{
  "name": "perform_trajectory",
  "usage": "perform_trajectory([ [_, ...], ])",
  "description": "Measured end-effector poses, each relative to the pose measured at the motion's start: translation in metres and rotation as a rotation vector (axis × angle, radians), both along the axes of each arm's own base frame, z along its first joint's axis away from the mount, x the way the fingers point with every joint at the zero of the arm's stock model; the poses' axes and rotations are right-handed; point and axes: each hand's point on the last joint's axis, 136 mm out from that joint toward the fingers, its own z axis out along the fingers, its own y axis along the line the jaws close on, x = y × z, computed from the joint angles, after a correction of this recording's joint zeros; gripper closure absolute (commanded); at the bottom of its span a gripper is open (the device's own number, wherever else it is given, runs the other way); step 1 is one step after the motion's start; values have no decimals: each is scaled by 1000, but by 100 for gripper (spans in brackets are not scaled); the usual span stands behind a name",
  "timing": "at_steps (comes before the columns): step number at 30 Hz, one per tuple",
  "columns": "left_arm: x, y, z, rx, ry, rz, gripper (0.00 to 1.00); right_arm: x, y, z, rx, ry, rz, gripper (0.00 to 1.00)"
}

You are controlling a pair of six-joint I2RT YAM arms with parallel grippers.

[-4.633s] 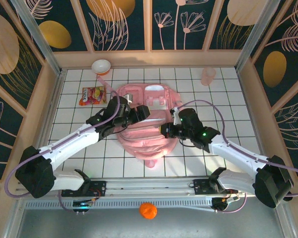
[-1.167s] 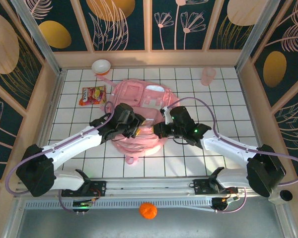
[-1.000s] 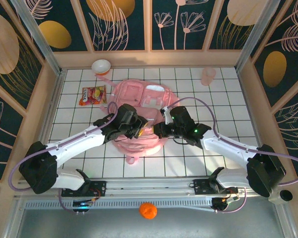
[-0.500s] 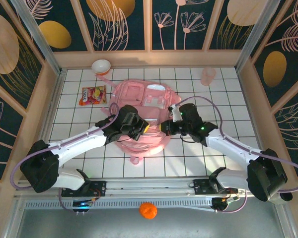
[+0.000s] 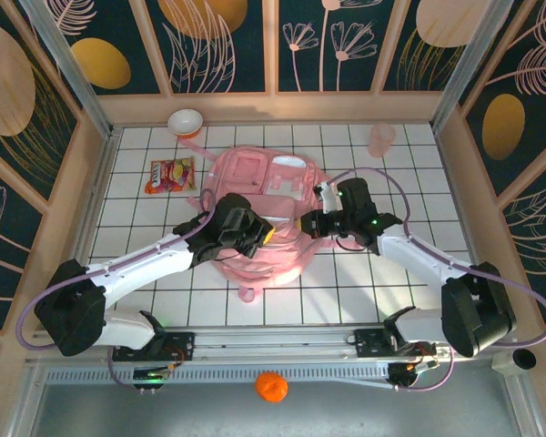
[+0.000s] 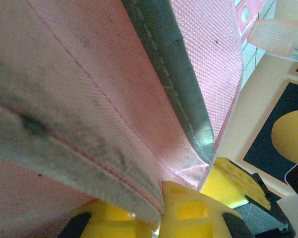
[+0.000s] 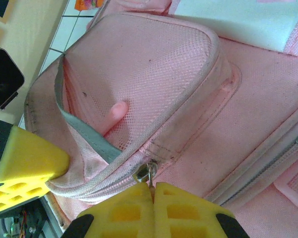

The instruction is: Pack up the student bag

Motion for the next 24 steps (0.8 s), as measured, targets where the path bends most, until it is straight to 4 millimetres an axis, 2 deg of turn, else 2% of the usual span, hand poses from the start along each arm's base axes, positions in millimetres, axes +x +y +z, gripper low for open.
perform_trajectory([
  [16,9,0,5,-14,-35,12,100,15,0,-2,16,36,9,100],
  [24,20,-10,-8,-7,-40,12,100,32,-7,-15,36,119,-89,100],
])
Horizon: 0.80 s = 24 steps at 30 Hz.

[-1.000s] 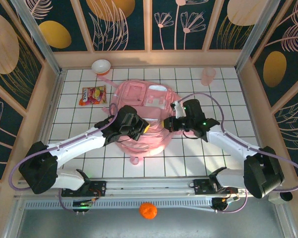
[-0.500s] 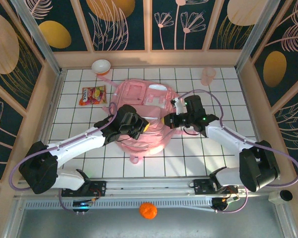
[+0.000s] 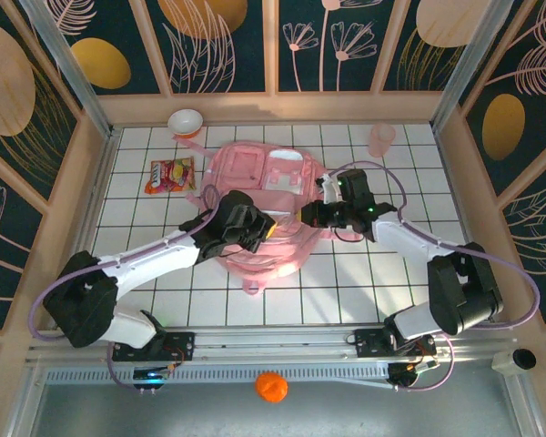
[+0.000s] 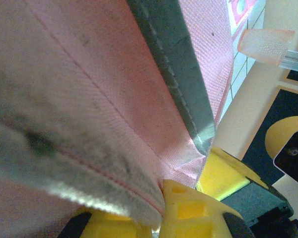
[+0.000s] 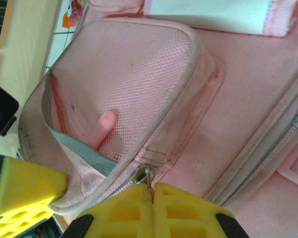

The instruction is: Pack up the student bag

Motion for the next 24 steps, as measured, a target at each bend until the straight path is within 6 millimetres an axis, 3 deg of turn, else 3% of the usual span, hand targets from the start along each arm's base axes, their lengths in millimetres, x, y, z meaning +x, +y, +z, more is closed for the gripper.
perform_trajectory([
  [4,5,-5,-1,-2,-8,-2,99,9,-4,-6,23,32,-11,100],
  [6,6,-5,-2,-2,-8,-2,88,10,-3,-5,29,33,-7,100],
  [9,3,-8,0,-11,-9,-22,58,17,-11,-4,6,32,-44,78],
  [12,-4,-10,1,-14,0,-53,42,41,-41,-3,-63,7,-184,45],
  [13,-6,-10,2,-15,1,-59,38,47,-54,1,-85,-5,-233,41],
  [16,-11,-4,4,-7,-6,-67,33,49,-72,22,-111,-48,-311,40],
  [19,-11,8,12,9,-36,-56,34,41,-74,50,-93,-96,-342,40],
  [24,7,36,41,41,-173,-2,37,25,-50,79,-54,-141,-319,42],
])
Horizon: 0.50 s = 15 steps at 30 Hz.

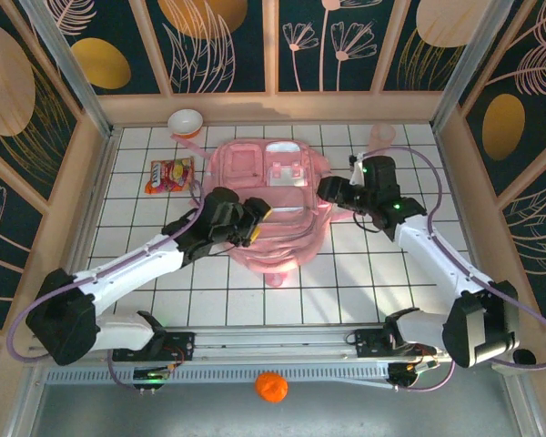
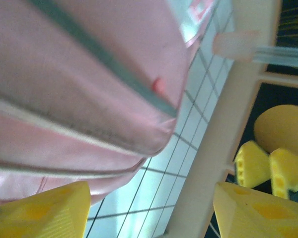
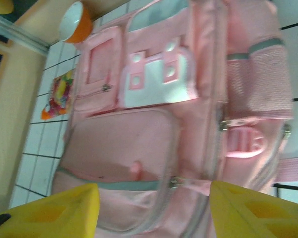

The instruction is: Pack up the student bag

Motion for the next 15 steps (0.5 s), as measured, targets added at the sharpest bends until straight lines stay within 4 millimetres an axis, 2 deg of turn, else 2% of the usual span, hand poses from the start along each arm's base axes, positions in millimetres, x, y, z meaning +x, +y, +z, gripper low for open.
perform_trajectory([
  [4,24,23,17,15,-121,44,43,-13,38,10,36,-17,77,45],
  [8,43,39,10,62,-178,65,47,-12,69,0,72,-3,126,48],
  [11,49,40,-7,111,-192,42,48,-10,79,-26,84,34,125,50],
  [15,45,39,-50,182,-146,-27,49,-19,72,-91,51,148,93,51],
])
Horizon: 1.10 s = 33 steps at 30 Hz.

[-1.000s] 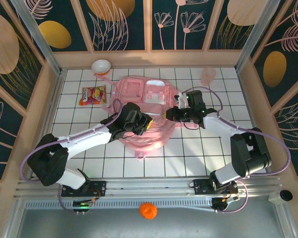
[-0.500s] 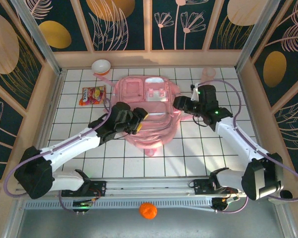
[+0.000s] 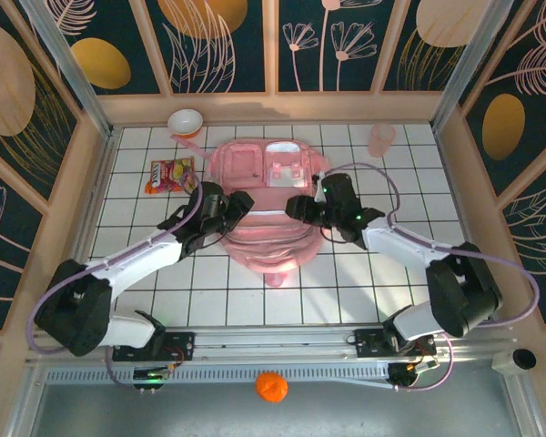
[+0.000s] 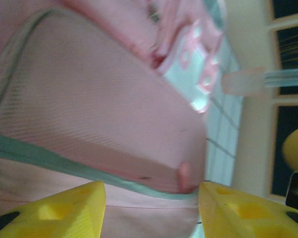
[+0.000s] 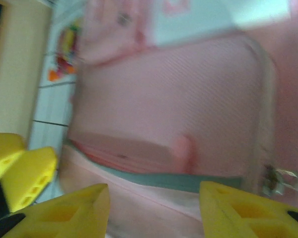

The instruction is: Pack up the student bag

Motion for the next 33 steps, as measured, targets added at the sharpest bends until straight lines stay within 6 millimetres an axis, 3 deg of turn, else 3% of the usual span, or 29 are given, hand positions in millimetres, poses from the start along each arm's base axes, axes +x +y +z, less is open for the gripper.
perform_trajectory([
  [3,-11,2,-41,36,82,-37,51,-12,-9,-46,-35,83,-22,51],
  [4,-15,3,-51,36,105,-44,51,-14,-11,-52,-31,86,-27,51],
  [7,-14,6,-64,-13,125,-49,52,-12,-11,-54,5,73,-44,51],
  [11,-11,5,-63,-32,133,-66,49,-10,-10,-53,27,71,-55,46],
  [13,-8,4,-58,-12,130,-80,42,-9,-9,-49,28,68,-52,44],
  [16,1,6,-40,49,84,-88,27,-4,-9,-33,5,61,-50,41],
  [19,24,19,-2,107,-34,-57,20,17,-21,0,-5,1,-82,40],
  [22,48,42,31,144,-153,-2,20,52,-49,38,2,-86,-154,40],
  [26,71,77,38,215,-219,66,28,87,-74,63,-3,-156,-210,41],
  [29,87,98,25,291,-226,112,32,98,-75,49,-16,-140,-200,43],
  [33,104,110,-4,355,-213,120,39,105,-70,-2,-40,-45,-173,47],
])
